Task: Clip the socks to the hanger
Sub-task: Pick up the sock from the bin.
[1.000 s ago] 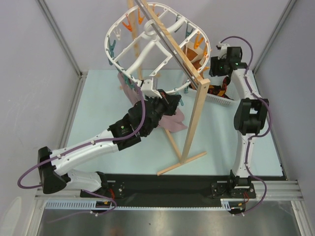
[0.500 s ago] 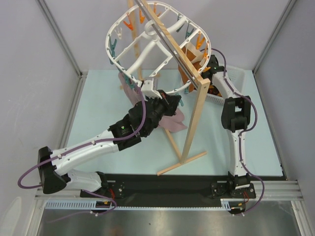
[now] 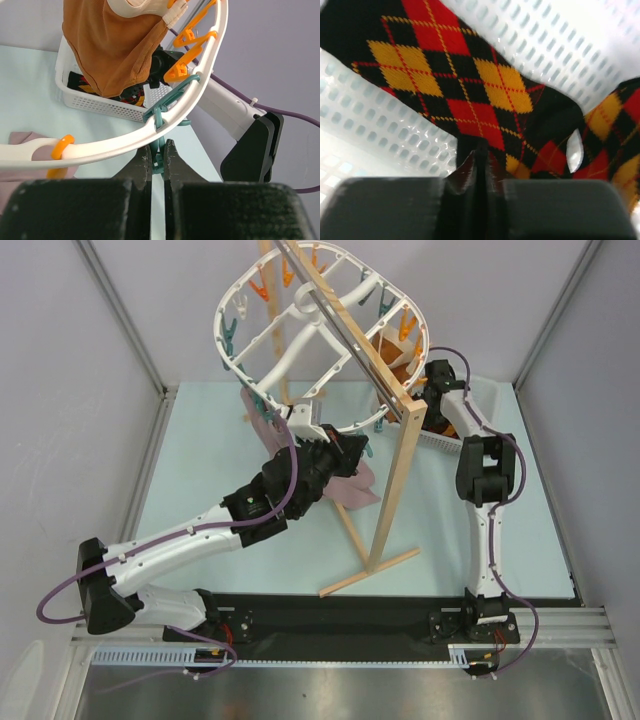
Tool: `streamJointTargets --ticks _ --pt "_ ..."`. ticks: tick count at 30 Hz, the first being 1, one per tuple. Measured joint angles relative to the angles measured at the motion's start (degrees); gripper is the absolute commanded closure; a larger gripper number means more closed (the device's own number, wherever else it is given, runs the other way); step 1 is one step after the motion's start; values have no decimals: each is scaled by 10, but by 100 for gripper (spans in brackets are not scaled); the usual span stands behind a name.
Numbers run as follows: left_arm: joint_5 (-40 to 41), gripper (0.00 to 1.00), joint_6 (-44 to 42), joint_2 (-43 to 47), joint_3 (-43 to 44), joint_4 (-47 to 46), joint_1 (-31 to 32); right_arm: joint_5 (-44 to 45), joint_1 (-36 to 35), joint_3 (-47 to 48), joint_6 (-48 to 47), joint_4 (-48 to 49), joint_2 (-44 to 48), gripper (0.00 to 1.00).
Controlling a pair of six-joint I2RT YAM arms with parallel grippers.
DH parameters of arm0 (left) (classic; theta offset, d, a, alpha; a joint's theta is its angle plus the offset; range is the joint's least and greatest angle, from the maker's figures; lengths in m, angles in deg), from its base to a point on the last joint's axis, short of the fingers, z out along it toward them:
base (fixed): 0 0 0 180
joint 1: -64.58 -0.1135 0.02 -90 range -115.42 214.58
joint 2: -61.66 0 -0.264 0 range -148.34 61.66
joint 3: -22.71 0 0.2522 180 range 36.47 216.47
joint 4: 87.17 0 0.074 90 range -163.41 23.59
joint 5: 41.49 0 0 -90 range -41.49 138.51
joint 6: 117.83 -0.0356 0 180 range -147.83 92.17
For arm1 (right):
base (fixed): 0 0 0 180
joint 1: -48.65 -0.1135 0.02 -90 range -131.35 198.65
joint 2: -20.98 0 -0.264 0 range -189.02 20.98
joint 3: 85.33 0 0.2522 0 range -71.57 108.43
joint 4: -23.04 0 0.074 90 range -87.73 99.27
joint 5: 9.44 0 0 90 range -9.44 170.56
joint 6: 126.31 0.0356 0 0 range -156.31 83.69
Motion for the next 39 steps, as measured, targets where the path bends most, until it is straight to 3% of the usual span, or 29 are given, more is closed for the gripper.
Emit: streamJointTargets --ticks 2,7,23,30,35,39 --pt "0 100 0 0 0 0 0 -11 7 -8 14 1 0 100" --pt "0 100 0 3 -5 0 0 -49 29 -32 57 32 30 100" --pt "0 100 6 12 -10 2 0 -162 70 -56 160 123 283 100" --pt "0 100 7 24 -10 13 0 -231 92 -254 211 156 421 100" --pt "-1 100 17 36 -17 18 0 -315 87 -484 273 178 652 100" --pt "-2 100 26 40 -20 19 0 -380 68 -568 328 208 824 100"
